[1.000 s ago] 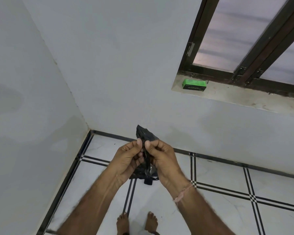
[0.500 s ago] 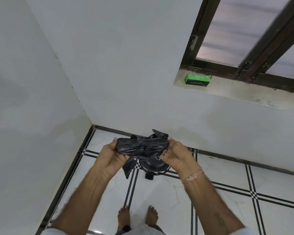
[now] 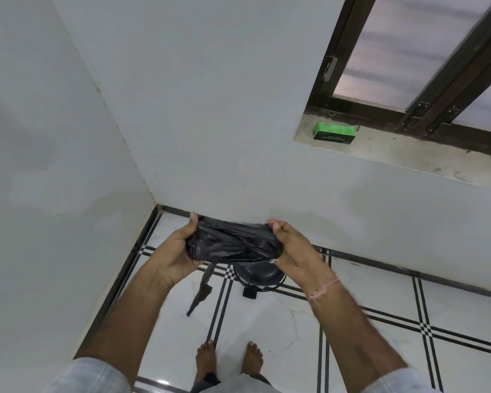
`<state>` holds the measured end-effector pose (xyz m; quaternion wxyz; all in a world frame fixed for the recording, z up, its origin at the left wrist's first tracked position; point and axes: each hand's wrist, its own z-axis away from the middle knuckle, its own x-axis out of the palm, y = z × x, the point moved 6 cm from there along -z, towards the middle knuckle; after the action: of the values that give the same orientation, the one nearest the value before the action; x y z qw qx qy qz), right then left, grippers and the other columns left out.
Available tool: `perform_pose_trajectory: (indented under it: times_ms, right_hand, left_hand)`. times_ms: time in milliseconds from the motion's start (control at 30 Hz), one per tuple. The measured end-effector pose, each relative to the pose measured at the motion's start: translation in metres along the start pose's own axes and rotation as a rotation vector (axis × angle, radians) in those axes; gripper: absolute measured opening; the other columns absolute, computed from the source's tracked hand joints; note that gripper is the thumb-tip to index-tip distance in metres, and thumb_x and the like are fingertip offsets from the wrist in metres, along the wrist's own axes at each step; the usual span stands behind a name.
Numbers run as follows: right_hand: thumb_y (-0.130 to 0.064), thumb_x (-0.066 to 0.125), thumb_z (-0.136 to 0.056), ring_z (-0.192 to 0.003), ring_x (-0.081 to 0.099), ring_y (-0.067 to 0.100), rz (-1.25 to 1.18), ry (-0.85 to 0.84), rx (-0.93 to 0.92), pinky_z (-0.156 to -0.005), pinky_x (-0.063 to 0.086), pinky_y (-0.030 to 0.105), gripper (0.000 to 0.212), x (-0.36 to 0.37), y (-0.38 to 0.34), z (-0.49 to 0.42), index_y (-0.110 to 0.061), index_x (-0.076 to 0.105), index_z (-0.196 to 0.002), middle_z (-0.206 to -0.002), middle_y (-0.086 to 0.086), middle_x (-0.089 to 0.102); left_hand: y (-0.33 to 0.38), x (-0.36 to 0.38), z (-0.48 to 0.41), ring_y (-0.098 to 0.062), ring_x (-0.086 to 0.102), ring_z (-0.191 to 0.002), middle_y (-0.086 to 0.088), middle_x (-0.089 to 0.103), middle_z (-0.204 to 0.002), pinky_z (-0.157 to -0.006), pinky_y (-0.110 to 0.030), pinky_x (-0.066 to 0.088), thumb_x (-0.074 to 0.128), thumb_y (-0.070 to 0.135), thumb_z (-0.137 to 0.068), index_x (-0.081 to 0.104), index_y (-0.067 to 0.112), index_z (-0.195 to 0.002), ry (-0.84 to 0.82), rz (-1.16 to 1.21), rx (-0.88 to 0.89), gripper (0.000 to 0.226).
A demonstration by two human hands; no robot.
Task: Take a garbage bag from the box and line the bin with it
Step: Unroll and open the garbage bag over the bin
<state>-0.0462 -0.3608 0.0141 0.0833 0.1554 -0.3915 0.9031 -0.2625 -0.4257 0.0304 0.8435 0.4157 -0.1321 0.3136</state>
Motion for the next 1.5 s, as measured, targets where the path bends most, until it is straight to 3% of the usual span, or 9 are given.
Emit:
perform_pose_trajectory:
  times_ms: [133, 267, 400, 567, 700, 900, 1100, 1333, 1500]
  right_hand:
    - [-0.03, 0.068, -0.098, -0.107, 0.066, 0.027, 0.283, -0.218, -0.017, -0.102, 0.052, 0.049, 0.041, -0.004, 0.009, 0.006, -0.001, 0.063, -0.126, -0.12, 0.011, 0.071]
    - [-0.021, 0.066, -0.098, -0.106, 0.07, 0.033, 0.302, -0.461, 0.071, -0.095, 0.056, 0.051, 0.032, 0.003, 0.003, 0.011, -0.013, 0.066, -0.13, -0.129, 0.021, 0.069]
    - [-0.014, 0.059, -0.095, -0.094, 0.077, 0.03, -0.256, -0.195, -0.011, -0.076, 0.066, 0.049, 0.026, -0.014, -0.03, -0.012, -0.021, 0.083, -0.105, -0.108, 0.012, 0.076]
    - [-0.007, 0.053, -0.104, -0.142, 0.051, 0.039, -0.384, 0.034, -0.056, -0.113, 0.04, 0.065, 0.024, -0.037, -0.035, -0.045, -0.015, 0.075, -0.11, -0.132, 0.016, 0.061]
    - [-0.006, 0.054, -0.103, -0.133, 0.058, 0.04, -0.354, 0.086, -0.084, -0.113, 0.041, 0.065, 0.021, -0.049, -0.034, -0.058, -0.015, 0.071, -0.112, -0.135, 0.021, 0.065]
    - [-0.005, 0.059, -0.101, -0.092, 0.071, 0.023, 0.171, -0.083, -0.132, -0.076, 0.064, 0.03, 0.02, -0.067, -0.021, -0.034, -0.013, 0.075, -0.111, -0.098, 0.006, 0.079]
    - [-0.013, 0.059, -0.104, -0.119, 0.07, 0.024, 0.691, -0.338, -0.054, -0.096, 0.055, 0.028, 0.03, -0.062, -0.003, -0.022, -0.023, 0.069, -0.131, -0.128, 0.006, 0.074]
    - [-0.009, 0.043, -0.107, -0.077, 0.078, 0.018, -0.048, -0.227, -0.053, -0.067, 0.065, 0.031, 0.033, -0.051, -0.04, -0.019, -0.017, 0.073, -0.118, -0.092, 0.006, 0.08]
    - [-0.02, 0.066, -0.089, -0.075, 0.079, 0.023, -0.197, 0.077, -0.103, -0.065, 0.066, 0.039, 0.026, -0.056, -0.044, -0.035, -0.01, 0.07, -0.112, -0.096, 0.011, 0.078]
  left_hand:
    - [0.012, -0.006, -0.007, -0.025, 0.078, -0.068, -0.011, 0.079, -0.078, -0.081, -0.048, 0.055, 0.052, 0.045, -0.102, 0.08, 0.011, -0.059, 0.127, 0.274, 0.03, 0.061]
    - [0.004, -0.02, -0.01, -0.03, 0.078, -0.073, -0.014, 0.079, -0.087, -0.064, -0.046, 0.064, 0.055, 0.048, -0.098, 0.082, 0.011, -0.063, 0.162, 0.322, 0.023, 0.057]
    - [-0.023, -0.029, -0.008, -0.028, 0.078, -0.074, -0.017, 0.079, -0.091, -0.057, -0.036, 0.063, 0.055, 0.052, -0.096, 0.082, 0.004, -0.073, 0.137, 0.223, -0.065, 0.06]
    - [-0.046, -0.026, 0.002, -0.022, 0.077, -0.075, -0.016, 0.079, -0.096, -0.063, -0.031, 0.064, 0.061, 0.047, -0.092, 0.082, 0.003, -0.088, 0.064, 0.029, -0.174, 0.049]
    - [-0.043, -0.029, 0.003, -0.023, 0.078, -0.078, -0.017, 0.079, -0.1, -0.068, -0.032, 0.065, 0.064, 0.039, -0.093, 0.083, 0.005, -0.085, 0.103, -0.048, -0.18, 0.04]
    - [0.002, -0.068, -0.018, -0.034, 0.069, -0.095, -0.021, 0.075, -0.097, -0.074, -0.05, 0.053, 0.05, 0.053, -0.099, 0.067, 0.007, -0.109, 0.312, 0.511, 0.065, 0.05]
    - [0.014, -0.065, -0.022, -0.03, 0.068, -0.099, -0.017, 0.078, -0.086, -0.091, -0.048, 0.053, 0.052, 0.038, -0.103, 0.069, 0.009, -0.112, 0.372, 0.527, 0.074, 0.035]
    - [-0.015, -0.091, -0.028, -0.029, 0.077, -0.066, -0.015, 0.078, -0.082, -0.051, -0.042, 0.062, 0.064, 0.031, -0.097, 0.073, 0.006, -0.094, 0.37, 0.41, -0.067, 0.027]
    - [-0.04, -0.094, -0.03, -0.03, 0.078, -0.075, -0.016, 0.079, -0.095, -0.067, -0.047, 0.064, 0.061, 0.041, -0.096, 0.081, 0.007, -0.088, 0.269, 0.328, -0.07, 0.04]
